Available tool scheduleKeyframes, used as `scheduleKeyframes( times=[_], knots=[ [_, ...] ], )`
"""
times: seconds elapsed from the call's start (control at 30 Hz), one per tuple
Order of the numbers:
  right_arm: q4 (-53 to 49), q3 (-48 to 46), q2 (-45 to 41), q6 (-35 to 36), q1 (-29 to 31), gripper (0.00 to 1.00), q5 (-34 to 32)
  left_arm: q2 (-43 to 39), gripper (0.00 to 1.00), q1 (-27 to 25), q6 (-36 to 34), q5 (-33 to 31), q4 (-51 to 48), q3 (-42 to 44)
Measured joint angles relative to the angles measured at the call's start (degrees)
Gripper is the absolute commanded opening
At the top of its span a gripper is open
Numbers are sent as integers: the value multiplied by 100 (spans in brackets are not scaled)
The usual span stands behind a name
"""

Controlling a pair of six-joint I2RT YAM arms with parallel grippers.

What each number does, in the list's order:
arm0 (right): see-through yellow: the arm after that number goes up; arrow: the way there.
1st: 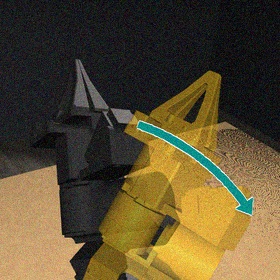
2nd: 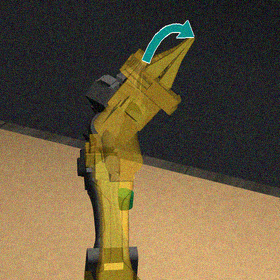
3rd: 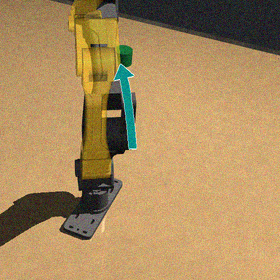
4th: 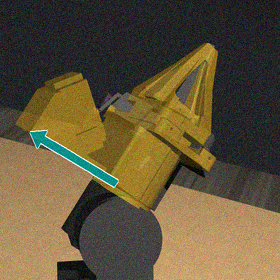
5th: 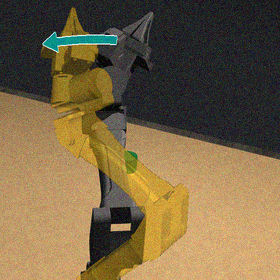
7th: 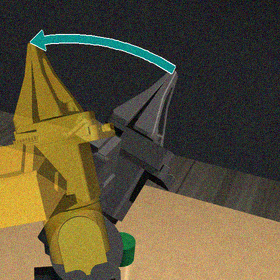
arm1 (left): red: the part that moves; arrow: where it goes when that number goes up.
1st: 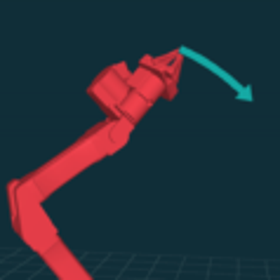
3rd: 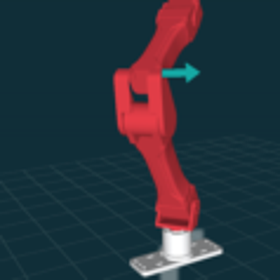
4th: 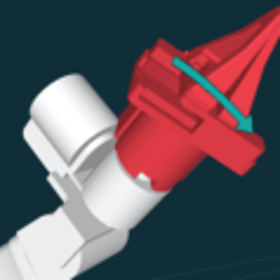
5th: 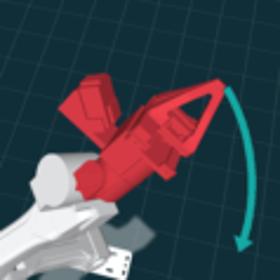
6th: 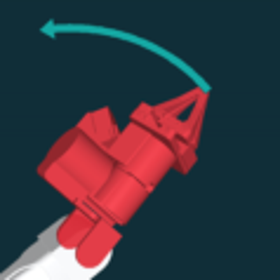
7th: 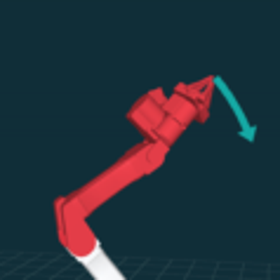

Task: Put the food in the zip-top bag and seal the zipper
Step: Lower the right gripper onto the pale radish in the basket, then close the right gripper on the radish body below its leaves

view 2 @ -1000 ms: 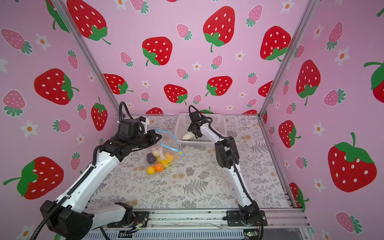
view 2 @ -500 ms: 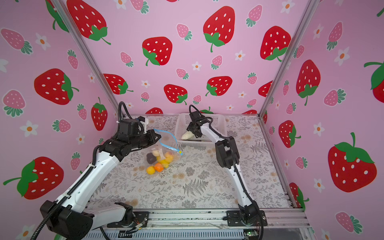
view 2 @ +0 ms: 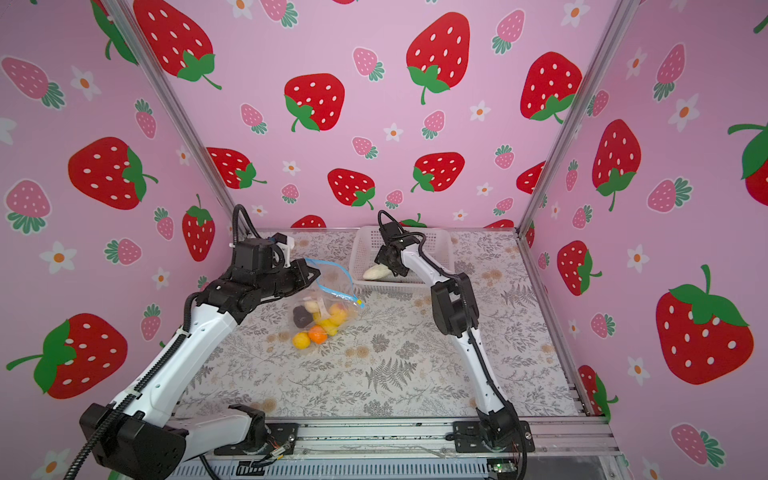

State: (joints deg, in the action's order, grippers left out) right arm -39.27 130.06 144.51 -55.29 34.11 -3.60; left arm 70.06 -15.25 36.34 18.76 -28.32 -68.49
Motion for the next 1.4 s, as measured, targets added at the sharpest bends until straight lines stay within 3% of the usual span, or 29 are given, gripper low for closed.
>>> scheduleKeyframes(
  times=[0.3, 0.73, 1.4],
  knots=[
    [33, 11, 48, -39, 0, 78, 214, 11, 0, 55, 13, 35, 28, 52],
    [240, 17, 79, -160, -4, 59, 511, -28, 0, 111, 13, 35, 28, 70],
    [693, -26, 59, -24, -39, 52, 649, -92, 0, 151, 15, 35, 28, 151]
  ],
)
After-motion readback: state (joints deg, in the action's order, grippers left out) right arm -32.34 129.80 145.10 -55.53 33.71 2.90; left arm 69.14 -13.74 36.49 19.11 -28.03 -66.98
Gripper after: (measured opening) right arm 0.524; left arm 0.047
